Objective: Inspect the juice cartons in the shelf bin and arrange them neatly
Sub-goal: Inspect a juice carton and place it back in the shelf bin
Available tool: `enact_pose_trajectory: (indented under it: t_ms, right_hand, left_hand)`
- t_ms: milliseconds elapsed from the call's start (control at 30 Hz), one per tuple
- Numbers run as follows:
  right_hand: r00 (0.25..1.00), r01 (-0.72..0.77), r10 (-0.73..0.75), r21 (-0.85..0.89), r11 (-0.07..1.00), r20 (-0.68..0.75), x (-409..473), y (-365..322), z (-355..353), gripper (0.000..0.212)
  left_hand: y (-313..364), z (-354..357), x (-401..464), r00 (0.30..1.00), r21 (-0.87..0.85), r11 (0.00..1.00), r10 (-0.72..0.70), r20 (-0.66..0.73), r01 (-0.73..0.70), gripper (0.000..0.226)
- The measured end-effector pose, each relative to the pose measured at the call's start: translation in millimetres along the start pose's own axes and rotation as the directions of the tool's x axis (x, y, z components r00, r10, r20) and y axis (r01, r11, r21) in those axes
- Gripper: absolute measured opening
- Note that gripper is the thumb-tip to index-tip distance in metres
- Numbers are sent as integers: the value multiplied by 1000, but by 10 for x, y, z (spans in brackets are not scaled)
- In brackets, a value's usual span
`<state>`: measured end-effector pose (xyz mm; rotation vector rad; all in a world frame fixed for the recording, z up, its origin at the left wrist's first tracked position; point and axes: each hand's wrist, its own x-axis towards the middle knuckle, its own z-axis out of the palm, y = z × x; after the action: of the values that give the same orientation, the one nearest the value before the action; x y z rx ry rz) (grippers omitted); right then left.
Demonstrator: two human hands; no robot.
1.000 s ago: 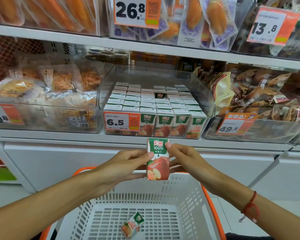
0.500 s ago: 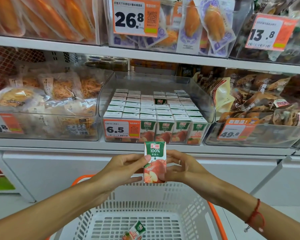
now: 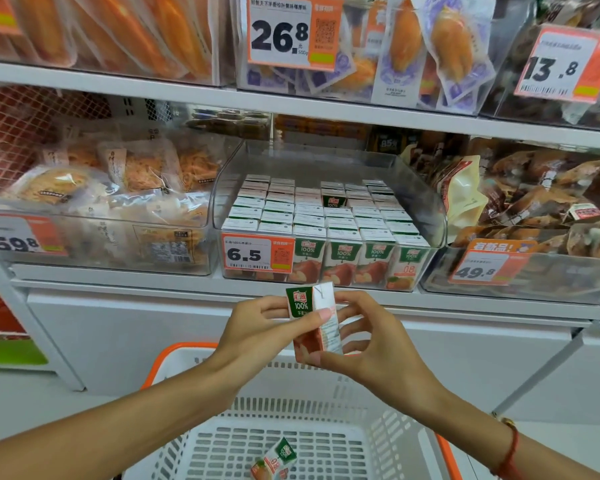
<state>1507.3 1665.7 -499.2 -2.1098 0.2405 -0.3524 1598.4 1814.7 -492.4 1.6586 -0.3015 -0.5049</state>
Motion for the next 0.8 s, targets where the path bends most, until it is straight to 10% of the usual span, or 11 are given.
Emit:
enact_pose_trajectory:
  t_ms: [433, 800]
  right_hand:
    - [981, 135, -122, -84, 987, 150, 109, 57, -430, 10]
    - [927, -237, 151, 222, 946, 345, 106, -17, -324, 48]
  left_hand:
    - [-84, -74, 70, 877, 341, 809, 433, 207, -480, 61]
    - [102, -50, 62, 934, -73, 972, 236, 269, -225, 16]
